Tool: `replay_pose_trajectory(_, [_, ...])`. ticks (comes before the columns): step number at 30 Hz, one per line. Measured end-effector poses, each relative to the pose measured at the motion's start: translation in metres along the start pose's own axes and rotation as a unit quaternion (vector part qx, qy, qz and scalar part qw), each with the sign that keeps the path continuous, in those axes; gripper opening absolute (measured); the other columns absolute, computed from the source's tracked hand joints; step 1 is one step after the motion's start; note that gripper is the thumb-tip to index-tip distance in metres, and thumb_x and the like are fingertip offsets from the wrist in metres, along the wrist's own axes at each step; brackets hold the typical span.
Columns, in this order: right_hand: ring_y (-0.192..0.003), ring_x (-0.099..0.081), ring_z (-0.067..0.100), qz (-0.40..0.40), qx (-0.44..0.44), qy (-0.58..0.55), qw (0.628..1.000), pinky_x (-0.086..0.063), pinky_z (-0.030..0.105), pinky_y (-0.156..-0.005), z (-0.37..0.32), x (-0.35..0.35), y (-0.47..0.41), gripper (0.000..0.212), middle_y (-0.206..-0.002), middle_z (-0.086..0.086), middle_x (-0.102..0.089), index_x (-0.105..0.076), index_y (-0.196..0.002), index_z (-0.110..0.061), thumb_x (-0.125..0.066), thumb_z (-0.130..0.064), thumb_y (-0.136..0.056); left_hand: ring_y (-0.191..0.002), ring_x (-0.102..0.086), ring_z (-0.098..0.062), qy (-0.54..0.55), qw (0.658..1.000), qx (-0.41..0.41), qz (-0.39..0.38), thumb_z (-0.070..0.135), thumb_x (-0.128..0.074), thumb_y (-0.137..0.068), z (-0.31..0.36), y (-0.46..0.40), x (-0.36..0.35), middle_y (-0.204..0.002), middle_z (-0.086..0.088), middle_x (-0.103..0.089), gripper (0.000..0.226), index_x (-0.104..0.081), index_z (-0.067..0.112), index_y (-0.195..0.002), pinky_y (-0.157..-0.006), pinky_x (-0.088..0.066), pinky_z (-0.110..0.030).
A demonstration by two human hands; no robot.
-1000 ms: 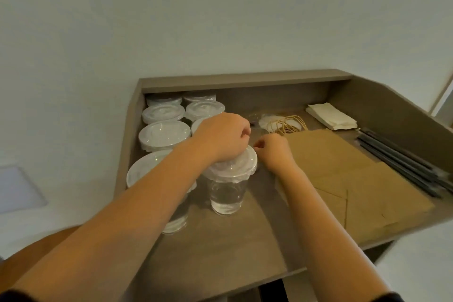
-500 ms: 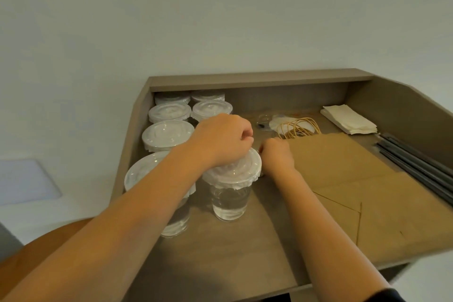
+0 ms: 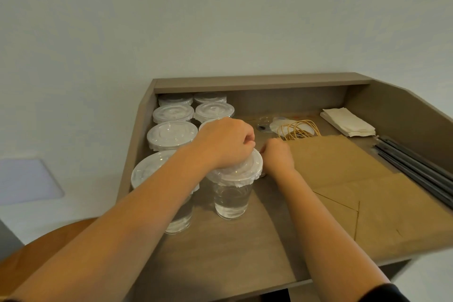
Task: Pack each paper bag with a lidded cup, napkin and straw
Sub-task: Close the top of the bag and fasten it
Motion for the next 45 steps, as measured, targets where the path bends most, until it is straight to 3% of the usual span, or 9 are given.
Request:
replay_pose_trajectory(3, [-0.077, -0.033, 0.026, -0.007, -0.003, 0.015, 1.000, -0.033, 0.029, -0.058, 0.002, 0.001, 0.001, 0.036, -0.067, 0.007, -0.033, -0.030, -0.057, -0.015, -0.051, -0.001, -0.082, -0.092, -0.059, -0.014, -0.005, 1.000, -0.001, -0.002, 0.027, -0.045, -0.091, 0.000, -0.001, -0.001, -0.098, 0.010, -0.065, 0.022, -0.067, 0.026, -0.094, -0.075, -0.048, -0.032])
replay_pose_trajectory(10, [-0.074, -0.038, 0.027, 0.006, -0.012, 0.018, 1.000, -0.035, 0.031, -0.059, 0.002, 0.000, 0.001, 0.030, -0.081, 0.010, -0.042, -0.036, -0.059, -0.013, -0.051, -0.001, -0.083, -0.093, -0.059, -0.014, -0.007, 1.000, 0.003, -0.006, 0.027, -0.045, -0.091, 0.001, 0.000, 0.000, -0.098, 0.009, -0.065, 0.021, -0.066, 0.027, -0.094, -0.074, -0.045, -0.031])
replay_pose_trajectory(20, [-0.063, -0.052, 0.009, 0.040, 0.102, -0.362, 0.926, -0.045, 0.024, -0.061, -0.029, 0.053, 0.048, 0.008, -0.071, -0.003, -0.061, -0.066, -0.082, -0.014, -0.061, -0.010, -0.088, -0.098, -0.059, -0.018, -0.008, 0.999, 0.034, 0.025, 0.025, -0.048, -0.094, -0.003, 0.007, 0.020, -0.107, 0.004, -0.065, 0.023, -0.066, 0.025, -0.109, -0.080, -0.049, -0.034])
replay_pose_trajectory(23, [-0.065, -0.054, 0.004, 0.034, 0.164, -0.377, 0.911, -0.047, 0.018, -0.058, -0.055, 0.082, 0.085, 0.017, -0.076, -0.005, -0.064, -0.066, -0.083, -0.023, -0.058, -0.010, -0.090, -0.097, -0.061, -0.016, 0.015, 0.996, 0.054, 0.066, 0.033, -0.051, -0.092, -0.009, 0.025, 0.040, -0.104, 0.006, -0.066, 0.024, -0.065, 0.025, -0.110, -0.084, -0.051, -0.039])
replay_pose_trajectory(27, [-0.069, -0.056, 0.001, 0.012, 0.218, -0.351, 0.910, -0.049, 0.016, -0.066, -0.093, 0.094, 0.134, 0.020, -0.077, -0.010, -0.063, -0.061, -0.081, -0.033, -0.057, -0.016, -0.091, -0.083, -0.060, -0.010, 0.021, 0.990, 0.057, 0.127, 0.035, -0.049, -0.094, -0.023, 0.072, 0.061, -0.092, 0.011, -0.066, 0.021, -0.067, 0.028, -0.103, -0.070, -0.050, -0.030])
replay_pose_trajectory(32, [-0.066, -0.054, 0.003, 0.008, 0.228, -0.353, 0.908, -0.046, 0.015, -0.060, -0.141, 0.061, 0.184, 0.009, -0.075, -0.005, -0.061, -0.062, -0.091, -0.023, -0.061, -0.014, -0.089, -0.085, -0.062, -0.011, 0.101, 0.982, 0.086, 0.137, 0.033, -0.053, -0.093, -0.059, 0.151, 0.069, -0.093, 0.009, -0.068, 0.019, -0.069, 0.028, -0.103, -0.077, -0.052, -0.037])
replay_pose_trajectory(36, [-0.067, -0.053, -0.005, -0.050, 0.251, -0.369, 0.893, -0.044, 0.009, -0.059, -0.183, 0.021, 0.236, 0.009, -0.070, -0.010, -0.057, -0.059, -0.090, -0.024, -0.060, -0.015, -0.090, -0.076, -0.061, -0.004, 0.234, 0.958, 0.121, 0.113, 0.028, -0.057, -0.091, -0.101, 0.223, 0.069, -0.077, 0.012, -0.068, 0.014, -0.070, 0.030, -0.087, -0.069, -0.049, -0.018])
replay_pose_trajectory(41, [-0.068, -0.054, -0.007, -0.128, 0.247, -0.362, 0.890, -0.043, 0.009, -0.057, -0.237, -0.047, 0.283, 0.020, -0.067, -0.018, -0.060, -0.057, -0.077, -0.034, -0.059, -0.019, -0.091, -0.070, -0.062, -0.013, 0.270, 0.937, 0.198, 0.099, 0.028, -0.059, -0.090, -0.168, 0.300, 0.054, -0.070, 0.003, -0.069, 0.019, -0.070, 0.031, -0.074, -0.068, -0.051, -0.033])
replay_pose_trajectory(45, [-0.066, -0.056, 0.001, -0.225, 0.211, -0.339, 0.889, -0.043, 0.011, -0.056, -0.268, -0.113, 0.306, 0.020, -0.072, -0.009, -0.061, -0.059, -0.077, -0.034, -0.057, -0.022, -0.092, -0.075, -0.063, -0.007, 0.251, 0.931, 0.258, 0.058, 0.030, -0.055, -0.092, -0.213, 0.353, 0.024, -0.078, 0.007, -0.069, 0.017, -0.070, 0.033, -0.086, -0.075, -0.053, -0.037])
Point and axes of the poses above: each hand's wrist, its own y-axis away from the middle knuckle, its own x-axis out of the back of the hand, z = x × y, the point moved 1 cm from there along -y, towards the middle knuckle
